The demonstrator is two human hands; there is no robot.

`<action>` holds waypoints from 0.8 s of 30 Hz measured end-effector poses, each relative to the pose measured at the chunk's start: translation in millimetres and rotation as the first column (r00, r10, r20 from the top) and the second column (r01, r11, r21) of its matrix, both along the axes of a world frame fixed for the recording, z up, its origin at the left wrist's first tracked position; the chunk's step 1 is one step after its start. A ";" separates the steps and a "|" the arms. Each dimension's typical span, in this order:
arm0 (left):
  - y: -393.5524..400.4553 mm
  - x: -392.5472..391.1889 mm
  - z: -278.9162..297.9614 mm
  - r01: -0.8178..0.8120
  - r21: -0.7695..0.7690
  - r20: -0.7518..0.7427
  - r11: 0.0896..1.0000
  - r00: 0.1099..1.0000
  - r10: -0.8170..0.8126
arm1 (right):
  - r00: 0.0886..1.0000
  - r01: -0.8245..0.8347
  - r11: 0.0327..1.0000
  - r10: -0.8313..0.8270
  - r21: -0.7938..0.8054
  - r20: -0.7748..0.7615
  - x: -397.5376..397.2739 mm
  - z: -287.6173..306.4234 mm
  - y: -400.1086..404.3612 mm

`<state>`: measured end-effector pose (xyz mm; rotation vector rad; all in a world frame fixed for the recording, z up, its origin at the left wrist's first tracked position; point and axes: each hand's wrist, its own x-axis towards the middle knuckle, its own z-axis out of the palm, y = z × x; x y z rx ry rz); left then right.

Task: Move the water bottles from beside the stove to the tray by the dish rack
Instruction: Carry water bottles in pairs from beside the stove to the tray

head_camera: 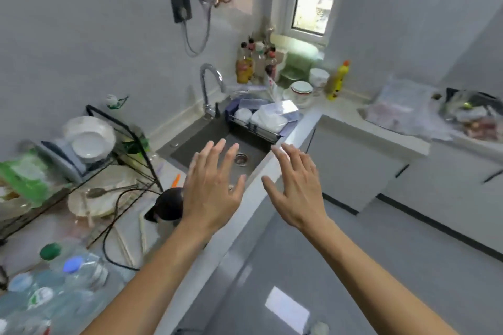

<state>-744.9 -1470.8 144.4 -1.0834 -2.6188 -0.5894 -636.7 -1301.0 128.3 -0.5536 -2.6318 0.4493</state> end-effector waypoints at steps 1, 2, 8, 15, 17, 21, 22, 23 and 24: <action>27.1 8.1 2.3 0.046 0.002 -0.002 0.999 0.999 -0.046 | 0.999 0.051 0.999 -0.051 -0.002 -0.008 17.0 0.8 23.0; 54.8 16.5 3.9 0.090 0.001 -0.007 0.996 0.996 -0.090 | 0.995 0.100 0.995 -0.100 -0.001 -0.011 34.4 1.5 46.1; 236.5 96.3 8.2 0.303 0.010 -0.042 0.953 0.952 -0.303 | 0.936 0.352 0.936 -0.352 0.009 0.014 158.3 5.8 190.7; 431.2 226.3 5.8 0.565 -0.022 -0.045 0.825 0.824 -0.565 | 0.787 0.615 0.788 -0.615 0.023 0.044 323.0 13.4 331.5; 474.6 258.1 5.5 0.627 -0.039 -0.054 0.778 0.776 -0.628 | 0.726 0.686 0.727 -0.686 0.016 0.047 363.4 9.7 360.2; 555.6 307.4 -0.2 0.726 -0.063 -0.039 0.685 0.684 -0.729 | 0.614 0.789 0.615 -0.788 0.001 0.049 421.9 2.6 411.5; 575.6 317.3 -2.5 0.745 -0.066 -0.034 0.664 0.663 -0.748 | 0.593 0.805 0.593 -0.804 -0.006 0.046 432.7 1.1 425.2; 596.1 326.5 -4.8 0.763 -0.068 -0.028 0.643 0.643 -0.765 | 0.573 0.819 0.574 -0.818 -0.010 0.044 442.6 -0.4 439.6; 617.1 335.1 -7.2 0.779 -0.067 -0.021 0.624 0.624 -0.781 | 0.556 0.831 0.556 -0.830 -0.008 0.046 451.3 -1.9 455.0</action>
